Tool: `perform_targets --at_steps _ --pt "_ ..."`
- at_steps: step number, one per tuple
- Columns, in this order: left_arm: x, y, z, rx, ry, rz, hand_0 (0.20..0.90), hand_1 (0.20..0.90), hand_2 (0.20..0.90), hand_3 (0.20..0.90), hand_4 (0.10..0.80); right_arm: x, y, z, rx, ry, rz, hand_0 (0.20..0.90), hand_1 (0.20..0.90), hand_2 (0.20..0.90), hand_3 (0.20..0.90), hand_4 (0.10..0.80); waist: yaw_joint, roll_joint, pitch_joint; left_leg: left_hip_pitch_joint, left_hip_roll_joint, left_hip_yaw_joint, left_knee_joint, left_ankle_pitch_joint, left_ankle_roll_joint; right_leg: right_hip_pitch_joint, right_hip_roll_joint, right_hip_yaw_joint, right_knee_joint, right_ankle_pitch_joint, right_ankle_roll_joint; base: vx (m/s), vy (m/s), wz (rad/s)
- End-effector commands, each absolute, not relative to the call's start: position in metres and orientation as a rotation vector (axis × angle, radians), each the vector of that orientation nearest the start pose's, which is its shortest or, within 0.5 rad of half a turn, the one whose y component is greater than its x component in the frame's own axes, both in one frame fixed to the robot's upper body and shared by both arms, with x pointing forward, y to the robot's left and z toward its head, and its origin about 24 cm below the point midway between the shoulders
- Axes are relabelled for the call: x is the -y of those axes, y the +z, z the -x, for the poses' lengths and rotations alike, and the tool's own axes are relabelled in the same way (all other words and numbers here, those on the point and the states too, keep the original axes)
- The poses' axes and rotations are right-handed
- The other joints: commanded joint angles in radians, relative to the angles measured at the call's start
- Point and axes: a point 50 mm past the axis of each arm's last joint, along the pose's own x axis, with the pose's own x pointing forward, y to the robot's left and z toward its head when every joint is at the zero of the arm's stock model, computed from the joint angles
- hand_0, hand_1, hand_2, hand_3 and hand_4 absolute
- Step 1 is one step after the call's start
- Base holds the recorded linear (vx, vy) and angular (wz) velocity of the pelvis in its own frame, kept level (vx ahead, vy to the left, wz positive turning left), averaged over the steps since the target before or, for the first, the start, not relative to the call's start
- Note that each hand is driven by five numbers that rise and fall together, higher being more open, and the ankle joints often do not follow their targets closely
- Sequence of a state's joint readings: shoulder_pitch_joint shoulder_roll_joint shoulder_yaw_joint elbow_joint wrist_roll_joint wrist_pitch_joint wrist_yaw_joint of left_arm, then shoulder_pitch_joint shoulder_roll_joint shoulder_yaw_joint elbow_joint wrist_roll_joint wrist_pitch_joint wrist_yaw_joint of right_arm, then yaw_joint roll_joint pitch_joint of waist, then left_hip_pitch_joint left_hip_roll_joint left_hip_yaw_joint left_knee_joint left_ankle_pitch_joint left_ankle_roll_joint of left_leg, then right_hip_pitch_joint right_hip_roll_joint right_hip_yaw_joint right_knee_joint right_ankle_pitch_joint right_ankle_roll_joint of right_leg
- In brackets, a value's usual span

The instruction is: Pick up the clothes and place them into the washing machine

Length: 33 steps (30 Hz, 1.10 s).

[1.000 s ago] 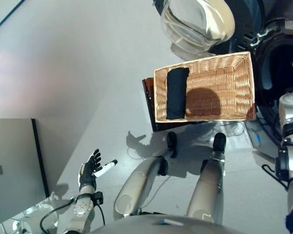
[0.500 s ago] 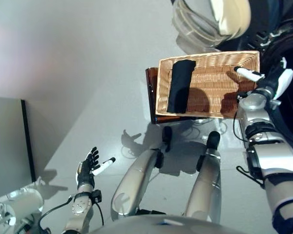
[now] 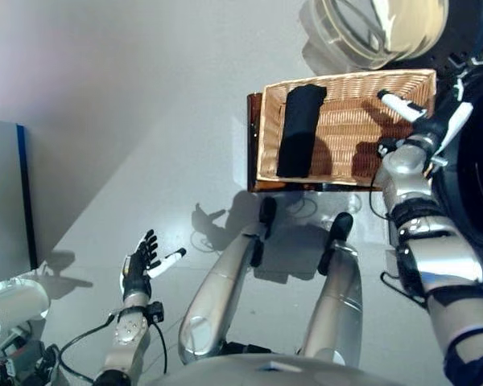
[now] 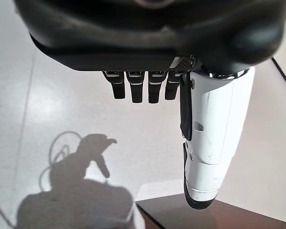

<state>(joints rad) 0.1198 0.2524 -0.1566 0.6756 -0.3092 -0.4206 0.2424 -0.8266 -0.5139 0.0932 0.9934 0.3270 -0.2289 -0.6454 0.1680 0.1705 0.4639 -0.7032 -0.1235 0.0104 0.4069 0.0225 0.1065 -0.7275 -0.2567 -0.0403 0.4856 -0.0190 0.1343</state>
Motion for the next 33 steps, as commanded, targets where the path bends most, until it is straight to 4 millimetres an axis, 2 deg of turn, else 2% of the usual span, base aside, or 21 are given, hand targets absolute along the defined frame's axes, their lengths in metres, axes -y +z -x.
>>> perform_targets --at_steps 1,2,3,10,18,20,23,27,33 --pt "-0.256 -0.084 -0.153 -0.405 0.435 -0.129 0.9 0.9 0.9 0.9 0.8 0.24 0.103 -0.355 0.204 -0.564 0.12 0.9 0.9 0.9 0.9 0.8 0.009 -0.037 -0.094 0.049 0.021 -0.015 -0.109 0.016 -0.097 0.098 0.059 -0.045 -0.079 0.007 -0.095 0.132 -0.029 -0.09" --pt "-0.256 -0.084 -0.153 -0.406 0.435 -0.13 0.9 0.9 0.9 0.9 0.8 0.24 0.102 -0.354 0.203 -0.564 0.12 0.9 0.9 0.9 0.9 0.8 0.009 -0.037 -0.094 0.053 0.021 -0.015 -0.111 0.016 -0.097 0.102 0.059 -0.045 -0.081 0.008 -0.095 0.168 -0.04 -0.16" --pt "-0.253 -0.089 -0.151 -0.429 0.433 -0.131 0.9 0.9 0.9 0.9 0.8 0.235 0.084 -0.346 0.156 -0.53 0.138 0.9 0.9 0.9 0.9 0.8 0.005 -0.055 -0.106 0.079 0.025 -0.016 -0.121 0.016 -0.098 0.136 0.062 -0.05 -0.102 0.009 -0.093 0.12 -0.035 -0.3" --pt "-0.253 -0.109 -0.131 -0.567 0.44 -0.159 0.9 0.9 0.9 0.9 0.8 0.241 -0.003 -0.294 -0.141 -0.505 0.215 0.9 0.9 0.9 0.9 0.8 -0.004 -0.126 -0.185 0.279 0.043 -0.03 -0.22 0.016 -0.104 0.361 0.076 -0.09 -0.256 0.029 -0.069 0.18 -0.081 -0.1" --pt "-0.259 -0.131 -0.099 -0.755 0.463 -0.219 0.9 0.9 0.9 0.9 0.8 0.247 -0.076 -0.225 -0.468 -0.473 0.253 0.9 0.9 0.9 0.9 0.8 -0.014 -0.177 -0.3 0.45 0.062 -0.044 -0.307 0.014 -0.111 0.545 0.102 -0.123 -0.381 0.039 -0.05 0.153 -0.07 0.01" --pt "-0.258 -0.133 -0.092 -0.784 0.44 -0.236 0.9 0.9 0.9 0.9 0.8 0.245 -0.09 -0.21 -0.549 -0.429 0.308 0.9 0.9 0.9 0.9 0.8 -0.005 -0.179 -0.322 0.489 0.059 -0.046 -0.32 0.005 -0.107 0.58 0.106 -0.132 -0.394 0.033 -0.048 0.161 -0.051 0.02" --pt "-0.256 -0.136 -0.084 -0.81 0.417 -0.243 0.9 0.9 0.9 0.9 0.8 0.243 -0.101 -0.201 -0.622 -0.412 0.352 0.9 0.9 0.9 0.9 0.8 0.001 -0.169 -0.322 0.519 0.055 -0.051 -0.331 -0.001 -0.102 0.605 0.106 -0.136 -0.395 0.027 -0.05 0.068 -0.012 0.01" --pt "-0.252 -0.137 -0.084 -0.806 0.411 -0.233 0.9 0.9 0.9 0.9 0.8 0.244 -0.099 -0.209 -0.627 -0.484 0.312 0.9 0.9 0.9 0.9 0.8 -0.001 -0.149 -0.311 0.518 0.052 -0.056 -0.339 0.004 -0.102 0.599 0.104 -0.144 -0.401 0.032 -0.05 -0.009 0.011 0.03" --pt "-0.251 -0.141 -0.075 -0.855 0.398 -0.254 0.9 0.9 0.9 0.9 0.8 0.227 -0.109 -0.21 -0.701 -0.425 0.342 0.9 0.9 0.9 0.9 0.8 0.018 -0.156 -0.345 0.531 0.051 -0.068 -0.349 0.002 -0.099 0.618 0.102 -0.15 -0.405 0.028 -0.046 0.068 0.0 0.11"
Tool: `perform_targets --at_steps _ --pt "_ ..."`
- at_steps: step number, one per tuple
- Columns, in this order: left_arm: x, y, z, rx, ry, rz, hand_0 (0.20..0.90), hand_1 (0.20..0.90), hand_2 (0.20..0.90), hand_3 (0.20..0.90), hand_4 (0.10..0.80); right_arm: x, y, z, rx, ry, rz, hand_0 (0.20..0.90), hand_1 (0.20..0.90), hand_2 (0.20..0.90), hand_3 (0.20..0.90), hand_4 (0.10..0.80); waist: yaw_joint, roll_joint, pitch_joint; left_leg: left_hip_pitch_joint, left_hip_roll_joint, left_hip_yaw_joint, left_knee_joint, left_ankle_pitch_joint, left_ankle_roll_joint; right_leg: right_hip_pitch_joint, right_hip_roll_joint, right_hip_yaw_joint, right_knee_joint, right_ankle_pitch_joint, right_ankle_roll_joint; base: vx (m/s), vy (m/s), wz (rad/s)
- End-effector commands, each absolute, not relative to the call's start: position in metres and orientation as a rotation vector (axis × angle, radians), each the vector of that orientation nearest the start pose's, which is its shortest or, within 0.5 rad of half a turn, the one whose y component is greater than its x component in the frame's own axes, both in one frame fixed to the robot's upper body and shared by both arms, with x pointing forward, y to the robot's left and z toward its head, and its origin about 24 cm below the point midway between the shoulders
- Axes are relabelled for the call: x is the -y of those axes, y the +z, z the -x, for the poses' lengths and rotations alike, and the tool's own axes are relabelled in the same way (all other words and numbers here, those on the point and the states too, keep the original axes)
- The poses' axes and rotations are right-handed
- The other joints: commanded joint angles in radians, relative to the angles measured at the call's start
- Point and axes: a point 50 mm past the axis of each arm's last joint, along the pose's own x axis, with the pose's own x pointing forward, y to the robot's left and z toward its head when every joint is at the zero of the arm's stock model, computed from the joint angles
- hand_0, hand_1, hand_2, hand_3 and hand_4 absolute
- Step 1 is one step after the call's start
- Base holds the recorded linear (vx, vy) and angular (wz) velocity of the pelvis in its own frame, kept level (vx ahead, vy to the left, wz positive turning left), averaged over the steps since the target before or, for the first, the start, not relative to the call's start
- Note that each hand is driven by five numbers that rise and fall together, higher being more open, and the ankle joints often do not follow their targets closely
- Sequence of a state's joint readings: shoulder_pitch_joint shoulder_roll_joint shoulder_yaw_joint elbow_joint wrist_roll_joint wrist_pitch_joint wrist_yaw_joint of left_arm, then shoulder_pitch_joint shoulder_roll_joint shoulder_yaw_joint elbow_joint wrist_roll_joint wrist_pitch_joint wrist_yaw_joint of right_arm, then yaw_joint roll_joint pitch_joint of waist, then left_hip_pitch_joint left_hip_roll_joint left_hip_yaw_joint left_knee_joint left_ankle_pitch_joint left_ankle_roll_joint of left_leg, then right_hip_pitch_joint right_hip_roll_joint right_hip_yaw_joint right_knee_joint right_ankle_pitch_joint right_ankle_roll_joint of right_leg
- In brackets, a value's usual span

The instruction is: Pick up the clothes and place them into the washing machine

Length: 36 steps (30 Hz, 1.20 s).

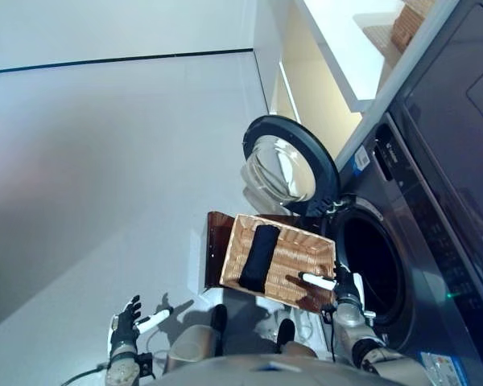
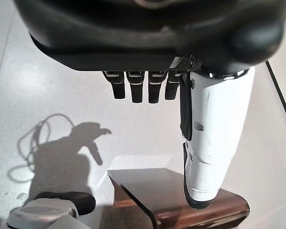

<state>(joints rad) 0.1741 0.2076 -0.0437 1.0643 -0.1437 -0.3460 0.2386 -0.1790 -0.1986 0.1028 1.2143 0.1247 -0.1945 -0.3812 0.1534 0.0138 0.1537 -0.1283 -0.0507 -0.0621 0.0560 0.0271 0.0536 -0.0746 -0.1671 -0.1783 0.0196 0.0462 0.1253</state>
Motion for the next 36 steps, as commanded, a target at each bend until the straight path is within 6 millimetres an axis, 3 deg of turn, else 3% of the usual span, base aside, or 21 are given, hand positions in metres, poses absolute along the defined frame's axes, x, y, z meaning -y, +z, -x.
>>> perform_targets --at_steps 1,7,8,11,12,13,18,24,29,36 --pt "-0.252 -0.142 -0.072 -0.869 0.401 -0.259 0.9 0.9 0.9 0.9 0.8 0.223 -0.11 -0.212 -0.725 -0.408 0.372 0.9 0.9 0.9 0.9 0.8 0.041 -0.003 -0.044 -0.042 -0.023 0.0 -0.001 -0.004 -0.046 -0.029 0.012 -0.016 0.06 -0.039 -0.036 0.065 0.015 0.08" --pt "-0.255 -0.135 -0.088 -0.813 0.39 -0.269 0.9 0.9 0.9 0.9 0.8 0.219 -0.098 -0.238 -0.727 -0.44 0.403 0.9 0.9 0.9 0.9 0.8 0.082 0.004 -0.011 -0.083 -0.038 -0.021 0.026 -0.003 -0.043 -0.054 0.001 -0.035 0.079 -0.039 -0.038 -0.055 0.015 0.14" --pt "-0.252 -0.129 -0.102 -0.747 0.376 -0.259 0.9 0.9 0.9 0.9 0.8 0.219 -0.089 -0.25 -0.701 -0.461 0.407 0.9 0.9 0.9 0.9 0.8 0.097 0.008 0.017 -0.111 -0.041 -0.028 0.044 0.0 -0.043 -0.074 -0.005 -0.044 0.09 -0.035 -0.04 -0.139 0.002 0.17" --pt "-0.249 -0.119 -0.122 -0.667 0.366 -0.246 0.9 0.9 0.9 0.9 0.8 0.222 -0.075 -0.268 -0.659 -0.498 0.41 0.9 0.9 0.9 0.9 0.8 0.115 0.016 0.064 -0.16 -0.048 -0.042 0.09 -0.002 -0.042 -0.106 -0.018 -0.059 0.122 -0.035 -0.045 -0.129 0.002 0.18" --pt "-0.249 -0.119 -0.122 -0.665 0.367 -0.245 0.9 0.9 0.9 0.9 0.8 0.222 -0.074 -0.268 -0.658 -0.498 0.409 0.9 0.9 0.9 0.9 0.8 0.114 0.017 0.065 -0.163 -0.048 -0.042 0.094 -0.003 -0.042 -0.109 -0.018 -0.059 0.125 -0.036 -0.045 -0.11 0.005 0.36" --pt "-0.245 -0.108 -0.139 -0.577 0.349 -0.24 0.9 0.9 0.9 0.9 0.8 0.223 -0.068 -0.275 -0.641 -0.53 0.405 0.9 0.9 0.9 0.9 0.8 0.125 0.023 0.091 -0.189 -0.053 -0.052 0.115 -0.006 -0.042 -0.127 -0.026 -0.066 0.144 -0.038 -0.05 -0.06 0.014 0.36" --pt "-0.24 -0.081 -0.169 -0.406 0.323 -0.216 0.9 0.9 0.9 0.9 0.8 0.236 -0.049 -0.291 -0.61 -0.63 0.383 0.9 0.9 0.9 0.9 0.8 0.16 0.049 0.14 -0.272 -0.069 -0.08 0.165 -0.013 -0.044 -0.192 -0.051 -0.098 0.209 -0.063 -0.06 -0.065 0.007 0.25" --pt "-0.232 -0.061 -0.187 -0.288 0.294 -0.203 0.9 0.9 0.9 0.9 0.8 0.259 -0.031 -0.298 -0.6 -0.759 0.356 0.9 0.9 0.9 0.9 0.8 0.197 0.076 0.168 -0.35 -0.088 -0.098 0.205 -0.014 -0.043 -0.251 -0.075 -0.123 0.26 -0.084 -0.065 -0.034 0.025 0.3" --pt "-0.222 -0.051 -0.192 -0.232 0.256 -0.205 0.9 0.9 0.9 0.9 0.8 0.308 -0.019 -0.282 -0.643 -0.955 0.4 0.9 0.9 0.9 0.9 0.8 0.236 0.116 0.188 -0.419 -0.113 -0.112 0.235 -0.018 -0.038 -0.308 -0.105 -0.14 0.304 -0.099 -0.067 -0.02 0.036 0.26" --pt "-0.22 -0.043 -0.197 -0.194 0.249 -0.204 0.9 0.9 0.9 0.9 0.8 0.344 -0.005 -0.269 -0.671 -1.057 0.509 0.9 0.9 0.9 0.9 0.8 0.261 0.143 0.202 -0.478 -0.133 -0.127 0.279 -0.057 -0.033 -0.367 -0.127 -0.126 0.367 -0.14 -0.06 0.016 0.012 0.17"
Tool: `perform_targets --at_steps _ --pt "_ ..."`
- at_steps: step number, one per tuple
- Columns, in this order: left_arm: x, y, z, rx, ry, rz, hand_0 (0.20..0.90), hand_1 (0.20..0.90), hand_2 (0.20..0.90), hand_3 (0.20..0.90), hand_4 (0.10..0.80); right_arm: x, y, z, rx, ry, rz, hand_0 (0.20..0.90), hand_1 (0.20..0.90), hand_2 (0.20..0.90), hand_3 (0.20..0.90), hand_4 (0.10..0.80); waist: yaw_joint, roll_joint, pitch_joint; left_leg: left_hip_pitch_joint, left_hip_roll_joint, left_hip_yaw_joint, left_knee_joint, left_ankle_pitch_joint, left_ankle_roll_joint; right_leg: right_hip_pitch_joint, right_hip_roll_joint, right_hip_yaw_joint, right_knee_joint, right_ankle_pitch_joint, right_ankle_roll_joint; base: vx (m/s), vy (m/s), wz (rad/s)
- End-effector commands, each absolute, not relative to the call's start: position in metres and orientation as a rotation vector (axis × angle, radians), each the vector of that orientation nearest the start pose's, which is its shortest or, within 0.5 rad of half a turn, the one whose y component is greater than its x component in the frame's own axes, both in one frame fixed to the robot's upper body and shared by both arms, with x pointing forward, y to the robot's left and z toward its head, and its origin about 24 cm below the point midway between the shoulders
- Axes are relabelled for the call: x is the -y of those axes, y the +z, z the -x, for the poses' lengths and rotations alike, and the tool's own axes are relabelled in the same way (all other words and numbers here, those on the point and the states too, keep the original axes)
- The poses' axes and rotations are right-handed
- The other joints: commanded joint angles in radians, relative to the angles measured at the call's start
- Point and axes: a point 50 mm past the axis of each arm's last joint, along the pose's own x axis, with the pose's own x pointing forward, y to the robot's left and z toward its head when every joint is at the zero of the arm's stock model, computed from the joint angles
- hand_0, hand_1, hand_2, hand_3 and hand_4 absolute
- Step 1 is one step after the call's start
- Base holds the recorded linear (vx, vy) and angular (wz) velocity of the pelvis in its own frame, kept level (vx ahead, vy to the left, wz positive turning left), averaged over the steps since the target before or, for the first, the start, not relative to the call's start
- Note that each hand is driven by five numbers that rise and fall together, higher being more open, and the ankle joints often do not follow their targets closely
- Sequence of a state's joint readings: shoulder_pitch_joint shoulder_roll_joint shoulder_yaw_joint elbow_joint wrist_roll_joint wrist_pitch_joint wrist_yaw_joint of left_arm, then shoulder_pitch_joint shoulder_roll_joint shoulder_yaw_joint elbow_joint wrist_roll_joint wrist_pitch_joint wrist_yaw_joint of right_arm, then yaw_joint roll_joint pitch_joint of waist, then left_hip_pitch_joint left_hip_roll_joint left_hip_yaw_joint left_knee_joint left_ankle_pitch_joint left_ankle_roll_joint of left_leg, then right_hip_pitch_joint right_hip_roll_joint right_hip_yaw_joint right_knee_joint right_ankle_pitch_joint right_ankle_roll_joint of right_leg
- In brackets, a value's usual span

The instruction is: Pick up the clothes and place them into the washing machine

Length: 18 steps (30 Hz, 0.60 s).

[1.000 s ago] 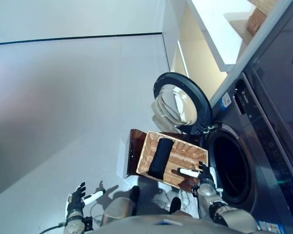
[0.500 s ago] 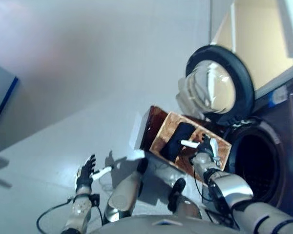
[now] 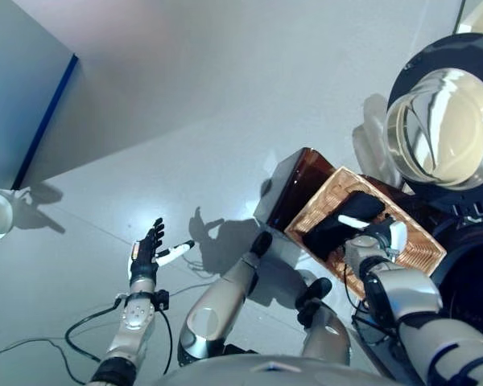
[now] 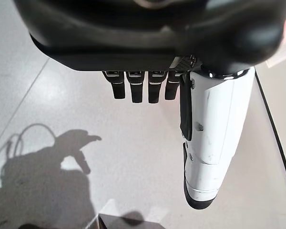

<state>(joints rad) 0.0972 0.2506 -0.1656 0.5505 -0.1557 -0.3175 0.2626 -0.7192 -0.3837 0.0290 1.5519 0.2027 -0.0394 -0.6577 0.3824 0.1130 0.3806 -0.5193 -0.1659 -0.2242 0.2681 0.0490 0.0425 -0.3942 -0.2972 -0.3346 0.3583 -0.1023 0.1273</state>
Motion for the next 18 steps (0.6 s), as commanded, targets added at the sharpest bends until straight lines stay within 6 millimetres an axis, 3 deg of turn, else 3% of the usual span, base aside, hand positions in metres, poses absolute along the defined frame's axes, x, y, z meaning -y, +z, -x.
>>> perform_targets --at_steps 1,12,17,18 --pt "-0.219 -0.042 -0.197 -0.186 0.249 -0.202 0.9 0.9 0.9 0.9 0.8 0.347 -0.001 -0.269 -0.667 -1.064 0.509 0.9 0.9 0.9 0.9 0.8 0.035 0.048 -0.021 -0.1 -0.022 0.036 0.077 -0.083 -0.021 -0.061 -0.003 0.032 0.043 0.003 -0.063 -0.047 0.022 0.18" --pt "-0.22 -0.04 -0.201 -0.175 0.263 -0.227 0.9 0.9 0.9 0.9 0.8 0.326 0.002 -0.287 -0.623 -1.031 0.506 0.9 0.9 0.9 0.9 0.8 0.052 0.084 0.012 -0.172 -0.053 0.019 0.112 -0.075 -0.015 -0.137 -0.033 0.028 0.127 -0.02 -0.064 -0.031 0.017 0.08" --pt "-0.218 -0.037 -0.2 -0.162 0.237 -0.224 0.9 0.9 0.9 0.9 0.8 0.335 0.014 -0.29 -0.61 -1.054 0.522 0.9 0.9 0.9 0.9 0.8 0.061 0.105 0.019 -0.201 -0.064 0.01 0.125 -0.072 -0.012 -0.17 -0.042 0.028 0.164 -0.032 -0.066 -0.034 0.01 0.13" --pt "-0.218 -0.035 -0.2 -0.155 0.233 -0.221 0.9 0.9 0.9 0.9 0.8 0.337 0.017 -0.292 -0.601 -1.062 0.518 0.755 0.755 0.755 0.755 0.696 0.062 0.108 0.021 -0.207 -0.066 0.01 0.127 -0.071 -0.012 -0.177 -0.043 0.029 0.171 -0.033 -0.068 -0.036 0.041 0.1"
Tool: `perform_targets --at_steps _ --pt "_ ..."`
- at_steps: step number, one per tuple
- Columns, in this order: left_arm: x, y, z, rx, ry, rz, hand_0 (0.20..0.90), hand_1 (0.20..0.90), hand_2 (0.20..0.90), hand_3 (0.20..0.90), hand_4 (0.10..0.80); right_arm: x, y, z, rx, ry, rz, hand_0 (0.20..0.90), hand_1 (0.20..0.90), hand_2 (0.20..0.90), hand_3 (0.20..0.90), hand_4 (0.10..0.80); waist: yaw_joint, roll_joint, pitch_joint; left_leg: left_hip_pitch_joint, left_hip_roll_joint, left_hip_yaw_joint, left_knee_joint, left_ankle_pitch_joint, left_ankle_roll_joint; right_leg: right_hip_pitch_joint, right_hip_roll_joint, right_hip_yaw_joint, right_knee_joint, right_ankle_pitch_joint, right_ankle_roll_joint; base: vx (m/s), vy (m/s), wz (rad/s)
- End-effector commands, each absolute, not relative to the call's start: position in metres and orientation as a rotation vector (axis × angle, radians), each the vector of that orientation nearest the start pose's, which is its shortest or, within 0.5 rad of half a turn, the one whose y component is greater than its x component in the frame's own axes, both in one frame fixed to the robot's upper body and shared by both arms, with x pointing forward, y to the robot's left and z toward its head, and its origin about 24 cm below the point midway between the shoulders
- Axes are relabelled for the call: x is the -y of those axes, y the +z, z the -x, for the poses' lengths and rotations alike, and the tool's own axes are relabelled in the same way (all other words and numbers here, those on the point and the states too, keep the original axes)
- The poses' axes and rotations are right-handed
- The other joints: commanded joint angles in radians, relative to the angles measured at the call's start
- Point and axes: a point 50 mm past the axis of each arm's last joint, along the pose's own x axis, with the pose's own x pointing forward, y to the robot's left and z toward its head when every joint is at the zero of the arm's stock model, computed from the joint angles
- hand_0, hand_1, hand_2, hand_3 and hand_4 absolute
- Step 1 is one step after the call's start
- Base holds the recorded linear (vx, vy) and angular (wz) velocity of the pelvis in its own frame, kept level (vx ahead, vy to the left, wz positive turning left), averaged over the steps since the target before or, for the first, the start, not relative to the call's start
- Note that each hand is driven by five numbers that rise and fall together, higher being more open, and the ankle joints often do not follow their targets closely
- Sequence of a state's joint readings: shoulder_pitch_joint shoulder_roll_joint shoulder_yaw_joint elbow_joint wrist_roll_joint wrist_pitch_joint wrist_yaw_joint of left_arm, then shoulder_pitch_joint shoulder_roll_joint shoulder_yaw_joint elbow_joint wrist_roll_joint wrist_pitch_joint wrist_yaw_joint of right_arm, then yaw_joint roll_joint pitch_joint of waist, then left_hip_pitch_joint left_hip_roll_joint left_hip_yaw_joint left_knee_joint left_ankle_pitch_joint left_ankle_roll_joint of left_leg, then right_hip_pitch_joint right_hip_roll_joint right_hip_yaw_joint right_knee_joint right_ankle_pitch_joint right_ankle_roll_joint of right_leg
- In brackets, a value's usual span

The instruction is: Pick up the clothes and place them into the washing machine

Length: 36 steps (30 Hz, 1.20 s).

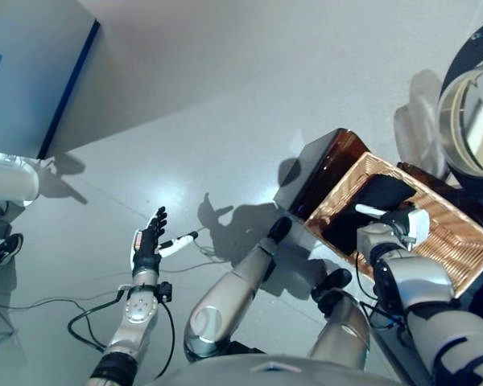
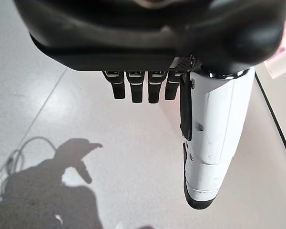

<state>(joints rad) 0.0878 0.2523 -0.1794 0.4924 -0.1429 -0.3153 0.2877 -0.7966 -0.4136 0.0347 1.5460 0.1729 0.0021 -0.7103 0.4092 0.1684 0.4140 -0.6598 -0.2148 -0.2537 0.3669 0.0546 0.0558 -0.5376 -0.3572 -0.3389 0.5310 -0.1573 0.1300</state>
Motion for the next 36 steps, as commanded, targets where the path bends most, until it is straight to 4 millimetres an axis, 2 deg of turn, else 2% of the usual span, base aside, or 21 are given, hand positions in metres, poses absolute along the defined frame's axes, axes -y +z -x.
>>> perform_targets --at_steps 1,2,5,7,8,13,19,24,27,28,32,36 --pt "-0.218 -0.035 -0.199 -0.155 0.235 -0.22 0.9 0.9 0.9 0.9 0.8 0.338 0.019 -0.292 -0.598 -1.066 0.521 0.56 0.56 0.56 0.56 0.557 0.034 0.057 -0.011 -0.072 -0.017 0.04 0.034 -0.077 -0.024 -0.043 0.017 0.038 0.006 0.02 -0.072 -0.033 0.039 0.07" --pt "-0.219 -0.035 -0.199 -0.155 0.235 -0.22 0.9 0.9 0.9 0.9 0.8 0.338 0.019 -0.293 -0.594 -1.066 0.524 0.488 0.488 0.488 0.488 0.506 0.034 0.058 -0.009 -0.075 -0.016 0.04 0.035 -0.077 -0.024 -0.048 0.014 0.04 0.011 0.02 -0.071 -0.029 0.04 0.03" --pt "-0.219 -0.036 -0.196 -0.161 0.232 -0.224 0.9 0.9 0.9 0.9 0.8 0.34 0.024 -0.295 -0.582 -1.074 0.533 0.376 0.376 0.376 0.376 0.425 0.03 0.068 -0.006 -0.092 -0.019 0.045 0.043 -0.075 -0.023 -0.071 0.011 0.052 0.033 0.015 -0.073 -0.027 0.034 -0.01" --pt "-0.218 -0.037 -0.195 -0.168 0.224 -0.226 0.9 0.9 0.9 0.9 0.8 0.343 0.028 -0.295 -0.575 -1.08 0.547 0.214 0.214 0.214 0.214 0.31 0.029 0.073 -0.003 -0.101 -0.021 0.047 0.048 -0.075 -0.022 -0.085 0.009 0.058 0.047 0.011 -0.074 -0.015 0.013 -0.02" --pt "-0.218 -0.038 -0.193 -0.173 0.224 -0.227 0.9 0.9 0.9 0.9 0.8 0.343 0.028 -0.295 -0.573 -1.081 0.553 0.2 0.2 0.2 0.2 0.3 0.028 0.077 -0.001 -0.103 -0.021 0.047 0.052 -0.076 -0.022 -0.092 0.007 0.061 0.054 0.011 -0.074 -0.033 0.024 -0.04" --pt "-0.219 -0.04 -0.19 -0.186 0.215 -0.239 0.9 0.9 0.9 0.9 0.8 0.349 0.03 -0.292 -0.573 -1.099 0.558 0.2 0.2 0.2 0.2 0.3 0.019 0.088 0.003 -0.106 -0.017 0.054 0.041 -0.066 -0.026 -0.101 0.007 0.066 0.056 0.012 -0.073 -0.005 0.001 0.02" --pt "-0.221 -0.049 -0.183 -0.227 0.215 -0.257 0.9 0.9 0.9 0.9 0.8 0.349 0.015 -0.28 -0.61 -1.093 0.595 0.2 0.2 0.2 0.2 0.3 -0.011 0.073 -0.018 -0.051 -0.003 0.068 0.003 -0.065 -0.03 -0.054 0.015 0.075 0.011 0.026 -0.072 0.027 0.003 -0.03" --pt "-0.221 -0.056 -0.179 -0.26 0.204 -0.262 0.9 0.9 0.9 0.9 0.8 0.354 0.015 -0.276 -0.602 -1.107 0.59 0.2 0.2 0.2 0.2 0.3 -0.033 0.065 -0.031 0.003 0.014 0.09 -0.05 -0.054 -0.038 -0.006 0.029 0.084 -0.06 0.054 -0.067 0.019 0.016 -0.19" --pt "-0.22 -0.065 -0.173 -0.309 0.2 -0.267 0.9 0.9 0.9 0.9 0.8 0.356 0.01 -0.273 -0.578 -1.088 0.502 0.2 0.2 0.2 0.2 0.3 -0.063 0.046 -0.064 0.067 0.031 0.109 -0.103 -0.042 -0.045 0.055 0.046 0.089 -0.144 0.084 -0.059 0.029 0.013 -0.25" --pt "-0.221 -0.067 -0.172 -0.32 0.204 -0.266 0.9 0.9 0.9 0.9 0.8 0.358 0.009 -0.271 -0.57 -1.09 0.47 0.2 0.2 0.2 0.2 0.3 -0.068 0.048 -0.069 0.074 0.036 0.117 -0.116 -0.011 -0.042 0.063 0.05 0.081 -0.168 0.12 -0.066 -0.032 0.044 -0.23" --pt "-0.224 -0.075 -0.163 -0.369 0.214 -0.259 0.9 0.9 0.9 0.9 0.8 0.363 0.003 -0.262 -0.556 -1.108 0.38 0.2 0.2 0.2 0.2 0.3 -0.089 0.034 -0.09 0.121 0.05 0.142 -0.128 -0.019 -0.04 0.103 0.063 0.103 -0.209 0.136 -0.061 0.047 0.036 -0.38" --pt "-0.228 -0.086 -0.153 -0.431 0.246 -0.232 0.9 0.9 0.9 0.9 0.8 0.346 -0.013 -0.26 -0.486 -1.074 0.237 0.2 0.2 0.2 0.2 0.3 -0.143 0.021 -0.1 0.184 0.066 0.172 -0.137 -0.029 -0.039 0.151 0.085 0.141 -0.243 0.144 -0.056 0.057 0.0 -0.37"
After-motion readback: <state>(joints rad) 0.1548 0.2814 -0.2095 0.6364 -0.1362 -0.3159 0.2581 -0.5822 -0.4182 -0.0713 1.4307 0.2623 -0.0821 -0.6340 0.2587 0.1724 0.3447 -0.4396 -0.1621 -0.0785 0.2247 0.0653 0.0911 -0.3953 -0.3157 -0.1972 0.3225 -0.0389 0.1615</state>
